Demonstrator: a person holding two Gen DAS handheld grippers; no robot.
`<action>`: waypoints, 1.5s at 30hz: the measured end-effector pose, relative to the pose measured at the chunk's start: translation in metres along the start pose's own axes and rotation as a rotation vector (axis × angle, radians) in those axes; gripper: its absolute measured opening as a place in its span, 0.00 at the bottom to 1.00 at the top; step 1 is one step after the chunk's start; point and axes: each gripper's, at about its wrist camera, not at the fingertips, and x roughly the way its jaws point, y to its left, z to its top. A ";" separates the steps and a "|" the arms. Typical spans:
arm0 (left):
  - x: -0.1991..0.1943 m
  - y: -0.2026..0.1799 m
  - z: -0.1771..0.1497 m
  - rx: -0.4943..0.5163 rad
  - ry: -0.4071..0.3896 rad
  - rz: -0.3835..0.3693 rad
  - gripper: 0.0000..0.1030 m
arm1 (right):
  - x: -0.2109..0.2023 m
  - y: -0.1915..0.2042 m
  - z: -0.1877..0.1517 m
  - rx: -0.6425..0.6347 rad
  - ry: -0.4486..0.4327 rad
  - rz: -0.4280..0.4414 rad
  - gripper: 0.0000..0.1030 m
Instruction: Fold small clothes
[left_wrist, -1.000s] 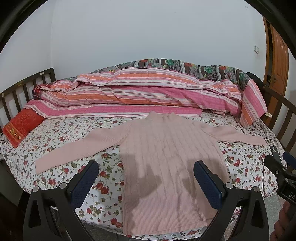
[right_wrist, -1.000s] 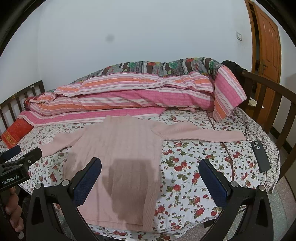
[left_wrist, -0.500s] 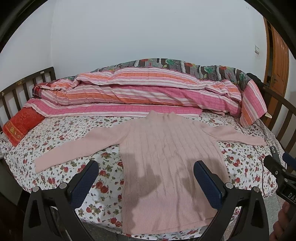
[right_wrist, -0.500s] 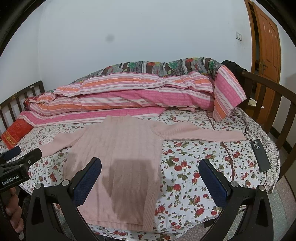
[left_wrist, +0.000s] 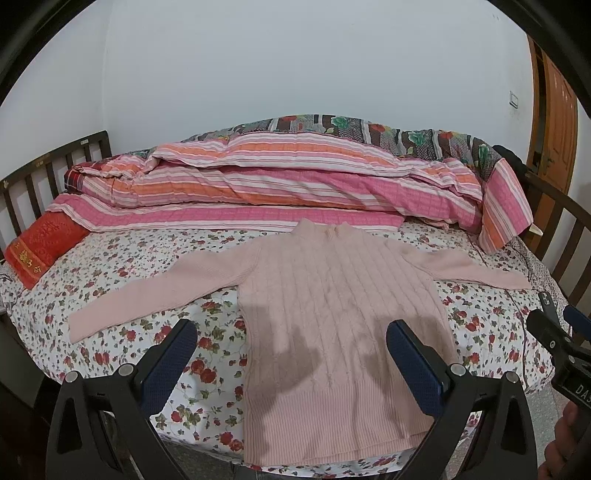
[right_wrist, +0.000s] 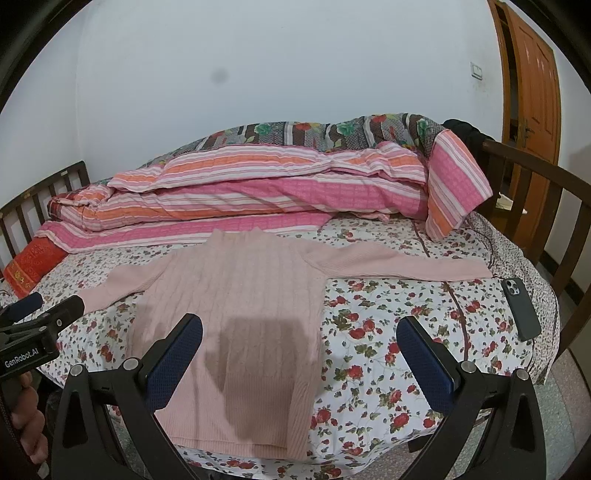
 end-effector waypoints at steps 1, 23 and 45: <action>0.001 0.001 0.001 -0.001 0.001 -0.001 1.00 | 0.000 0.000 0.000 0.000 0.000 0.000 1.00; 0.000 0.002 0.001 -0.005 0.000 -0.005 1.00 | 0.000 0.000 0.000 -0.001 -0.003 0.001 1.00; 0.057 0.042 -0.019 -0.085 0.024 -0.068 1.00 | 0.065 0.014 -0.024 -0.014 0.085 0.007 1.00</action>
